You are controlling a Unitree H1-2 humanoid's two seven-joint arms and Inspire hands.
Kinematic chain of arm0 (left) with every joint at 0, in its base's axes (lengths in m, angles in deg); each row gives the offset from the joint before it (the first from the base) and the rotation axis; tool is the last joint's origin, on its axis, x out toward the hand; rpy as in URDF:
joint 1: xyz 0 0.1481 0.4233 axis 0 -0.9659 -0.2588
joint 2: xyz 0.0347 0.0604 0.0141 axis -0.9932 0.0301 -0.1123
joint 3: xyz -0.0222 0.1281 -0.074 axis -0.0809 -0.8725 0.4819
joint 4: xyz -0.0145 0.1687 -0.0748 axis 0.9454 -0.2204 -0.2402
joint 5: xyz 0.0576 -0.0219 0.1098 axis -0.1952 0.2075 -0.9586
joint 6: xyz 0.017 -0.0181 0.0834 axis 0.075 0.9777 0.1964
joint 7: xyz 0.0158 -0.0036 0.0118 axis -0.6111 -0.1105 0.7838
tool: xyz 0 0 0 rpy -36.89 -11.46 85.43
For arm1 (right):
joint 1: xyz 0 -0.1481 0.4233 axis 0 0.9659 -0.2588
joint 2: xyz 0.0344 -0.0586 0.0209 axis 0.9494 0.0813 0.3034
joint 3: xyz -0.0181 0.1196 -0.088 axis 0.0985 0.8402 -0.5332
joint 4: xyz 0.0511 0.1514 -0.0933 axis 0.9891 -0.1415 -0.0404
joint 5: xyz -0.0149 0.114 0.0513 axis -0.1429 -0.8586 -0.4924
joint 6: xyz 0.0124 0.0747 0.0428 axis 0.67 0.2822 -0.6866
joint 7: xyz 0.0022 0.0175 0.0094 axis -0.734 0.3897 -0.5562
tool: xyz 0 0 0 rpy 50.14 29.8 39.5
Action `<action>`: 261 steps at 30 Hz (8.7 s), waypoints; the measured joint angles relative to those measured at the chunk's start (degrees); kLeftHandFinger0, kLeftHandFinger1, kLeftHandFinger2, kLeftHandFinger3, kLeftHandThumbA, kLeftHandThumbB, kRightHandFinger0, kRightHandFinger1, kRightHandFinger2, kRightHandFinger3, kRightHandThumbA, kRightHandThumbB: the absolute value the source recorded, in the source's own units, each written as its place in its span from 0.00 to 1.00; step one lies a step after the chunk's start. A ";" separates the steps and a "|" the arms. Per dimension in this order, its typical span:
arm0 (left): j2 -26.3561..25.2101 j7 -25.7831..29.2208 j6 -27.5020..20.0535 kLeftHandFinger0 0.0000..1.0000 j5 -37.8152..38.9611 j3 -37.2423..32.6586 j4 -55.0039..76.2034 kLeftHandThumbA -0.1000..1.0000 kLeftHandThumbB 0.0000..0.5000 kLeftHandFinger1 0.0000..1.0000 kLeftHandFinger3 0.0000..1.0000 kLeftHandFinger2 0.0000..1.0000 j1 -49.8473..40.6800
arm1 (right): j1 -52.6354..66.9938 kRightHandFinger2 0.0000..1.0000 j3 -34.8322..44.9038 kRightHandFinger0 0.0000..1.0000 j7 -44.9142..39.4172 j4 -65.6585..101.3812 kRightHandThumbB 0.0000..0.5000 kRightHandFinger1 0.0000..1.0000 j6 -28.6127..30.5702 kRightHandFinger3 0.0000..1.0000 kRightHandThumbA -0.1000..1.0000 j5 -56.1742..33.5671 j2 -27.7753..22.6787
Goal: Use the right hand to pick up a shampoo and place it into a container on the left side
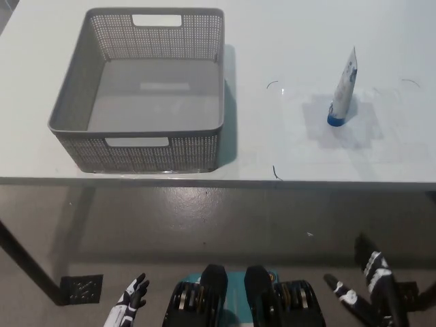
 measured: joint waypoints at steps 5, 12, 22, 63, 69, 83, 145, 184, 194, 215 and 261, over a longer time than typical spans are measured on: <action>-0.03 -0.16 -0.58 1.00 -0.05 -0.03 0.00 1.00 0.26 1.00 1.00 1.00 -0.02 | 0.44 1.00 1.44 1.00 0.64 10.65 0.60 1.00 0.08 1.00 0.98 0.40 0.74; -0.08 -0.15 -1.03 1.00 -0.35 -0.07 0.00 1.00 0.23 1.00 1.00 1.00 -0.13 | -1.10 1.00 2.91 1.00 1.33 19.38 0.73 1.00 -0.33 1.00 1.00 1.97 0.70; 0.05 0.28 -1.14 1.00 -1.21 -0.35 0.00 1.00 0.26 1.00 1.00 1.00 -1.79 | -12.70 1.00 3.71 1.00 1.31 23.07 0.61 1.00 -10.52 1.00 0.90 3.08 -2.65; 0.36 1.42 -1.18 1.00 -1.69 -1.16 0.02 1.00 0.25 1.00 1.00 1.00 -5.44 | -46.45 1.00 4.49 1.00 3.50 -27.96 0.81 1.00 -22.01 1.00 1.00 4.64 -8.07; 0.37 1.43 -1.18 1.00 -1.69 -1.16 0.02 1.00 0.24 1.00 1.00 1.00 -5.50 | -47.41 1.00 4.49 1.00 3.49 -31.10 0.81 1.00 -21.46 1.00 0.98 4.67 -8.24; 0.36 1.47 -1.19 1.00 -1.69 -1.16 0.02 1.00 0.26 1.00 1.00 1.00 -5.53 | -56.40 1.00 4.40 1.00 3.55 -47.63 0.83 1.00 -17.82 1.00 0.95 4.73 -7.59; 0.30 1.23 -1.19 1.00 -0.72 -1.02 0.01 1.00 0.25 1.00 1.00 1.00 -4.77 | -59.69 0.76 -1.45 0.00 14.22 -19.31 0.26 0.32 -13.98 0.83 0.00 5.92 7.24; 0.35 1.11 -1.20 1.00 -1.11 -1.19 0.10 0.97 0.24 1.00 1.00 1.00 1.01 | -73.70 0.98 -3.58 0.45 17.31 -59.86 0.38 0.71 -10.38 0.85 0.11 9.79 13.81; 0.27 0.79 -1.20 1.00 -1.08 -1.19 0.09 0.98 0.27 1.00 1.00 1.00 3.75 | -73.73 1.00 -1.22 1.00 14.06 -61.29 0.64 1.00 -6.12 1.00 0.82 7.55 10.50; 0.30 -0.65 -1.19 1.00 -0.98 -0.90 0.06 1.00 0.29 1.00 1.00 1.00 6.60 | -74.10 1.00 0.85 1.00 6.90 -39.96 0.72 1.00 -5.05 1.00 1.00 4.14 5.41; -0.83 -1.06 -1.03 1.00 -1.08 2.08 0.93 1.00 0.32 1.00 1.00 1.00 13.01 | -10.90 1.00 2.78 1.00 -2.73 -3.97 0.34 1.00 -6.87 1.00 0.79 -8.39 0.60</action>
